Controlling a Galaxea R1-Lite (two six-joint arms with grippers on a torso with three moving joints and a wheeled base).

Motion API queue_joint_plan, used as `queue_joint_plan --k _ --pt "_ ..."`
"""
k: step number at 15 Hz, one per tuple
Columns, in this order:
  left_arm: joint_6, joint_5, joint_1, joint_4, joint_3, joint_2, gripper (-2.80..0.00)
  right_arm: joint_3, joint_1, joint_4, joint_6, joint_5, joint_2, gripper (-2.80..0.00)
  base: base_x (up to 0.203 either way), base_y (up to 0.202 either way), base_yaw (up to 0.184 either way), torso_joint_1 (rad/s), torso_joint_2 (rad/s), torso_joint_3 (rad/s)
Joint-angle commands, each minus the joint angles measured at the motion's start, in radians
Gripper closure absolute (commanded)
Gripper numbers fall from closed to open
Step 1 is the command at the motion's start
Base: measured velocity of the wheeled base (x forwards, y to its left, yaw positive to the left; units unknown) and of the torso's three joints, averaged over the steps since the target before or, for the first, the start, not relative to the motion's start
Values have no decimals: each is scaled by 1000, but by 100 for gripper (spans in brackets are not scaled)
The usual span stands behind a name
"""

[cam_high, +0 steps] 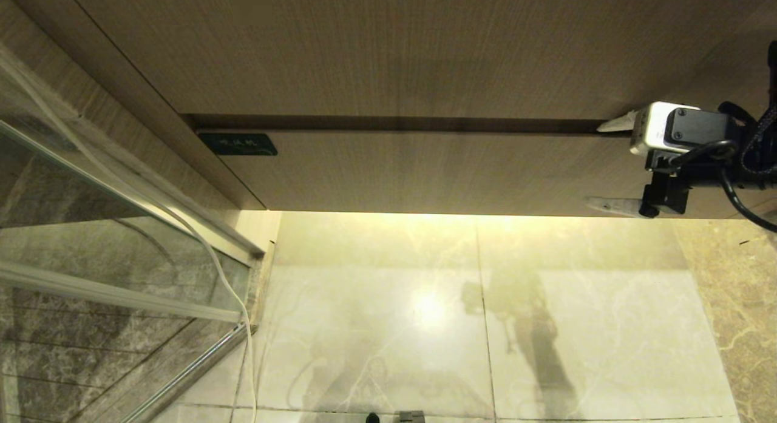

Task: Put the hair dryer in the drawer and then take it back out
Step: Pull open the drawer

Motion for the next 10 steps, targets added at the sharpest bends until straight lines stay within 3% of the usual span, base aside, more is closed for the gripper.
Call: queue_joint_plan --k 1,6,10 --pt "0 0 0 0 0 2 0 36 0 -4 -8 2 -22 -280 0 0 0 0 0 0" --pt "0 0 0 0 0 2 0 127 2 -192 -7 -5 -35 -280 0 0 0 0 0 0" --pt "0 0 0 0 0 1 0 176 2 -237 -8 -10 -48 -280 0 0 0 0 0 0"
